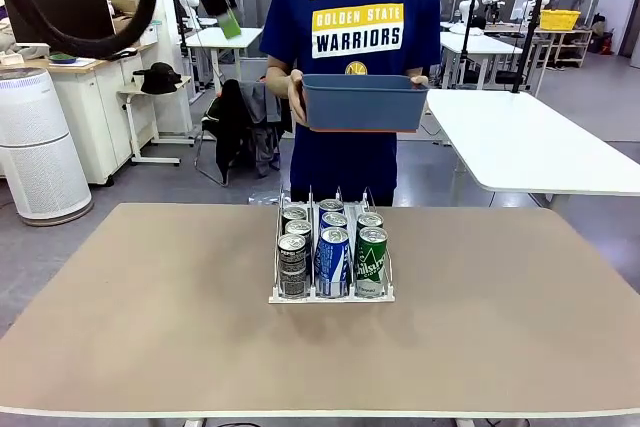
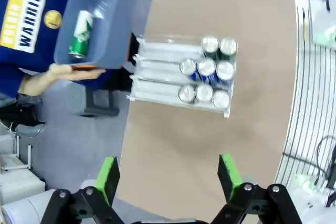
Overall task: Fill the beverage cans into the dispenser.
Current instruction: Pick up the Sprite handed by the human.
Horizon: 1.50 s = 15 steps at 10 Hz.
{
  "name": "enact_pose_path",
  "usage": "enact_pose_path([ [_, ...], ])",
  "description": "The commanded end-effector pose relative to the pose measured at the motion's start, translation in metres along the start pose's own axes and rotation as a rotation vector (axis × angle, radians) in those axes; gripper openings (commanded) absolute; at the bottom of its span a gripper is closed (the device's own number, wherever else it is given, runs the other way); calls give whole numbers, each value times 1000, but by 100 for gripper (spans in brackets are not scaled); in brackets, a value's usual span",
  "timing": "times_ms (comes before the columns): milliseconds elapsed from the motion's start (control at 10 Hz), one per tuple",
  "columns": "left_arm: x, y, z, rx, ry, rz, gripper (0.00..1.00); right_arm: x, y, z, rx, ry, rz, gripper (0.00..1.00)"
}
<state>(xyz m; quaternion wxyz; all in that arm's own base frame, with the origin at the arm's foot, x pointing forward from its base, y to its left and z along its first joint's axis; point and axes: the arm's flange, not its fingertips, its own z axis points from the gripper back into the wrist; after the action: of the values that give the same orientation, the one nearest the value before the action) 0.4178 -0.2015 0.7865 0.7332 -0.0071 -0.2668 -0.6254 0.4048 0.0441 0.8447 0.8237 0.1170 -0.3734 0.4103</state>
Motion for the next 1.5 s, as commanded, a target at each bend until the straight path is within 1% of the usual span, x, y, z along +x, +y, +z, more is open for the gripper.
enact_pose_path([
  [0, -23, -8, 17, 13, -91, 137, 100, 0, 2, -1, 9, 1, 0, 100],
  [100, -37, -5, 31, 3, -119, 223, 100, 0, 2, -1, 9, 1, 0, 100],
  [200, -44, -7, 34, 10, -135, 308, 100, 0, 2, -1, 9, 1, 0, 100],
  [300, -52, -12, 37, 24, -150, 355, 100, 0, 2, -1, 9, 1, 0, 100],
  [400, -51, -15, 26, 19, -106, 302, 100, 0, 2, -1, 9, 1, 0, 100],
  [500, -44, 2, 46, 13, -117, 291, 100, 0, 2, -1, 9, 1, 0, 100],
  [800, -44, 2, 46, 13, -117, 291, 100, 0, 2, -1, 9, 1, 0, 100],
  [900, -45, -1, 44, 14, -118, 307, 100, 0, 2, -1, 9, 1, 0, 100],
  [1000, -46, 5, 31, -83, -159, 398, 100, 0, 2, -1, 9, 1, 0, 100],
  [1200, -56, 21, 37, -124, -197, 418, 100, 0, 2, -1, 9, 1, 0, 100],
  [1300, -58, 21, 37, -128, -194, 439, 100, 0, 2, -1, 9, 1, 0, 100],
  [1400, -58, 19, 31, -157, -215, 486, 100, 0, 2, -1, 9, 1, 0, 100],
])
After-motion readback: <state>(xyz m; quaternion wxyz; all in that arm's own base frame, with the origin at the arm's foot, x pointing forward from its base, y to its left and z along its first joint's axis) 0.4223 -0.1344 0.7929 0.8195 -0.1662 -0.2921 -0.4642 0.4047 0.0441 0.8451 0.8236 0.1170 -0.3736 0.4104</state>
